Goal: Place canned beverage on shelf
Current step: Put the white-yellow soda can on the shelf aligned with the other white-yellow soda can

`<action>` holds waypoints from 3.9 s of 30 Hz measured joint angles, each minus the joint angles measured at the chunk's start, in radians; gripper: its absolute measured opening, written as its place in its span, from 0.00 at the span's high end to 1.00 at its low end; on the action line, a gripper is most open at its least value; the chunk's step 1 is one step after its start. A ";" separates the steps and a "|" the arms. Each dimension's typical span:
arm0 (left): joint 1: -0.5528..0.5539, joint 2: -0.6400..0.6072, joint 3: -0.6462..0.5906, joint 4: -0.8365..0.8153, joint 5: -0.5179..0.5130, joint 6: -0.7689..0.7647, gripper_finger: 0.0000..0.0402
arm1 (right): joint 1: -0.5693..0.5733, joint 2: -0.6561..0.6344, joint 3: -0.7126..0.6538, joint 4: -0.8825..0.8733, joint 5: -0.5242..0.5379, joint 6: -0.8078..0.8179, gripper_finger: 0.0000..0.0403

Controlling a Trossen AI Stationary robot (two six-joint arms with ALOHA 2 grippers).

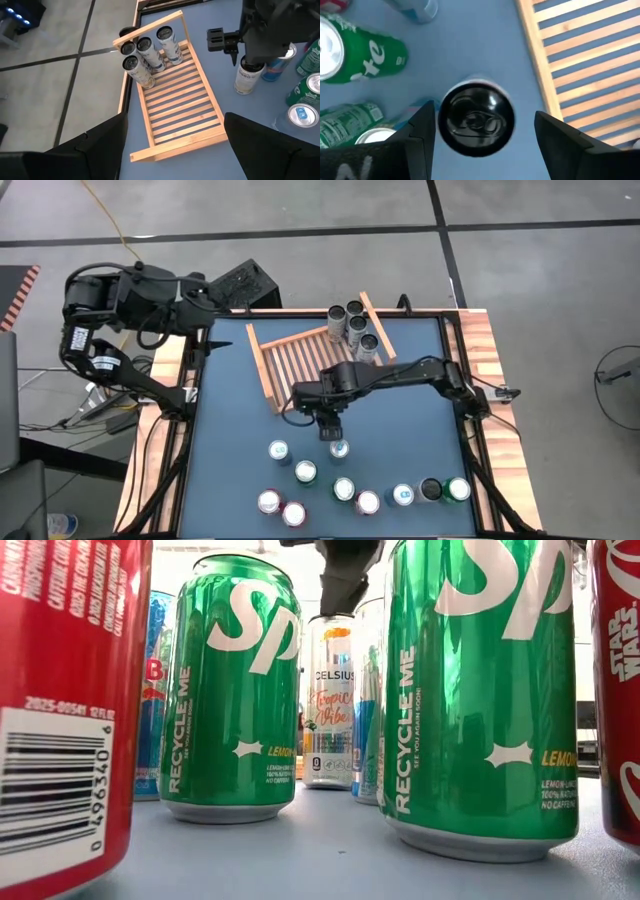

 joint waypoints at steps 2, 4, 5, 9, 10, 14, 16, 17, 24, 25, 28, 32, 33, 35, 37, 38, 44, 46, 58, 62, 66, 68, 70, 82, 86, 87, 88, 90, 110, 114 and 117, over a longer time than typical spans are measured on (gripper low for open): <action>0.000 -0.001 0.000 0.000 0.000 0.000 0.21 | -0.001 0.000 -0.020 0.007 -0.001 0.000 0.37; 0.000 0.000 0.000 0.000 0.000 0.000 0.21 | -0.005 0.000 -0.038 0.017 -0.006 0.000 0.37; 0.000 0.000 0.000 0.000 0.000 0.000 0.21 | -0.005 0.000 -0.043 0.021 -0.007 -0.001 0.37; 0.000 0.000 0.000 0.000 -0.001 0.003 0.21 | -0.005 0.000 -0.059 0.058 -0.006 -0.016 0.37; 0.000 0.000 0.000 0.000 -0.002 0.003 0.21 | -0.005 0.000 -0.059 0.066 -0.006 -0.020 0.37; 0.000 0.000 0.000 0.000 -0.003 0.004 0.21 | -0.006 0.000 -0.059 0.065 -0.008 -0.020 0.37; 0.000 0.000 0.000 0.000 -0.003 0.007 0.21 | -0.006 0.000 -0.059 0.060 -0.018 -0.020 0.39; 0.000 0.000 0.000 0.000 -0.003 0.007 0.21 | -0.006 0.000 -0.059 0.058 -0.029 -0.020 0.41; 0.000 0.000 0.000 0.000 -0.003 0.006 0.21 | -0.005 0.000 -0.059 0.061 -0.035 -0.020 0.53; 0.000 0.000 0.000 0.000 -0.003 0.006 0.21 | -0.006 0.000 -0.059 0.062 -0.035 -0.020 0.55; 0.000 0.000 0.000 0.000 -0.003 0.007 0.21 | -0.005 0.000 -0.059 0.062 -0.035 -0.025 0.64; 0.000 0.000 0.000 0.000 -0.003 0.006 0.21 | -0.004 0.000 -0.058 0.061 -0.033 -0.028 0.72; 0.000 0.000 0.000 0.000 -0.003 0.006 0.21 | -0.004 0.000 -0.058 0.061 -0.033 -0.028 0.72; 0.000 0.000 0.000 0.000 -0.003 0.006 0.21 | -0.004 0.000 -0.058 0.059 -0.032 -0.028 0.72; 0.000 0.000 0.000 0.000 -0.003 0.005 0.21 | -0.004 0.000 -0.058 0.054 -0.031 -0.030 0.72; 0.000 0.000 0.000 0.000 -0.003 0.005 0.21 | -0.004 0.000 -0.057 0.049 -0.031 -0.033 0.72; 0.000 0.000 0.000 0.000 -0.003 0.004 0.21 | -0.005 0.003 0.001 -0.006 -0.032 -0.073 0.72; 0.000 0.000 0.000 0.000 -0.003 0.004 0.21 | -0.013 -0.006 0.028 -0.026 -0.032 -0.089 0.72; 0.000 0.000 0.000 0.000 -0.030 0.004 0.21 | -0.172 -0.089 0.093 -0.131 0.015 -0.308 0.72; 0.000 0.000 0.000 0.000 -0.053 0.004 0.21 | -0.271 -0.101 0.093 -0.117 0.060 -0.438 0.72; 0.000 0.000 0.000 0.000 -0.079 0.004 0.21 | -0.368 -0.095 0.093 -0.119 0.077 -0.600 0.72; 0.000 0.000 0.000 0.000 -0.099 0.004 0.21 | -0.413 -0.083 0.093 -0.118 0.075 -0.661 0.72; 0.000 0.000 0.000 0.000 -0.114 0.004 0.21 | -0.455 -0.079 0.091 -0.108 0.074 -0.703 0.72; 0.000 0.000 0.000 0.000 -0.186 -0.002 0.21 | -0.507 0.008 0.092 -0.081 0.045 -0.812 0.72; 0.000 0.000 0.000 0.000 -0.188 -0.010 0.21 | -0.501 0.020 0.092 -0.064 0.045 -0.842 0.72; 0.000 0.000 0.000 0.000 -0.188 -0.012 0.21 | -0.502 0.017 0.092 -0.059 0.044 -0.848 0.72; 0.000 0.000 0.000 0.000 -0.188 -0.015 0.21 | -0.504 0.016 0.093 -0.055 0.044 -0.852 0.72; 0.000 0.000 0.000 0.000 -0.188 -0.021 0.21 | -0.509 0.016 0.093 -0.053 0.044 -0.854 0.72; 0.000 0.000 0.000 0.000 -0.211 -0.064 0.21 | -0.527 0.010 -0.022 0.013 0.048 -0.864 0.72; 0.000 0.000 0.000 0.000 -0.214 -0.064 0.21 | -0.540 0.010 -0.022 0.011 0.043 -0.872 0.72; 0.000 0.000 0.000 0.000 -0.213 -0.066 0.21 | -0.541 0.010 -0.022 0.011 0.044 -0.887 0.72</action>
